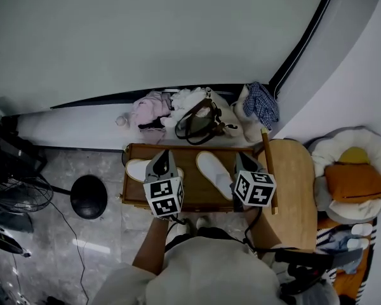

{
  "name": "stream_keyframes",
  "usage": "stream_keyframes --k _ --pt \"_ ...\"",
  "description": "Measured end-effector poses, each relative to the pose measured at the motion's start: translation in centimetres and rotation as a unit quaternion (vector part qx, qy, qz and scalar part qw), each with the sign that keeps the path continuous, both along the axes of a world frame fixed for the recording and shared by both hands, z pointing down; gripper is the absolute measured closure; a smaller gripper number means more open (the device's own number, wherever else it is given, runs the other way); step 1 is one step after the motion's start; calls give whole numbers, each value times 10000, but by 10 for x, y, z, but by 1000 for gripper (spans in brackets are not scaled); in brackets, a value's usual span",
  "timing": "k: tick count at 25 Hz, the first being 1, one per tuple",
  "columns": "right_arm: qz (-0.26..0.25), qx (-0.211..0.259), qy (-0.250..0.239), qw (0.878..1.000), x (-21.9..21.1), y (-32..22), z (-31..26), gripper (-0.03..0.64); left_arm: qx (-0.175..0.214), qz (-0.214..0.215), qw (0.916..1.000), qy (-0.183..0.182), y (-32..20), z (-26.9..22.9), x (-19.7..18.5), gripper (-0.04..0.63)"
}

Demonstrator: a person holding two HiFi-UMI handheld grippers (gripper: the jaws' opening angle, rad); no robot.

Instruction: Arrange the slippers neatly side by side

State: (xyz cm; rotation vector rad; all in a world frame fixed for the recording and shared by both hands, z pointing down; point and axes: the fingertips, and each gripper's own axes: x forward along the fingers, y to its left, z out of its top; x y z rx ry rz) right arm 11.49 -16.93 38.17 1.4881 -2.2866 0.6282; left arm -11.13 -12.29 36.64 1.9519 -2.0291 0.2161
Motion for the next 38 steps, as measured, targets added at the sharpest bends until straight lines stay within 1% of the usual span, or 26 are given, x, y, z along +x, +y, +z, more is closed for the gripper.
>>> stream_keyframes --k 6,13,18,23,31,38 --pt "-64 -248 39 9997 3 5 24 583 -431 80 9990 -21 5 35 12 591" --pt "-237 -768 103 9967 -1 19 70 582 -932 138 9955 32 15 76 25 591" --pt "-346 -1125 181 9929 -2 36 102 583 -1293 153 9914 118 29 110 32 591" --pt "-349 -1399 274 9892 6 50 127 582 -1648 149 9861 173 48 142 37 591" --pt "-441 -1548 376 9862 2 53 144 581 -1868 143 9821 184 56 163 37 591" --pt "-749 -1659 407 9825 -11 52 154 580 -1942 60 9808 175 59 168 29 591"
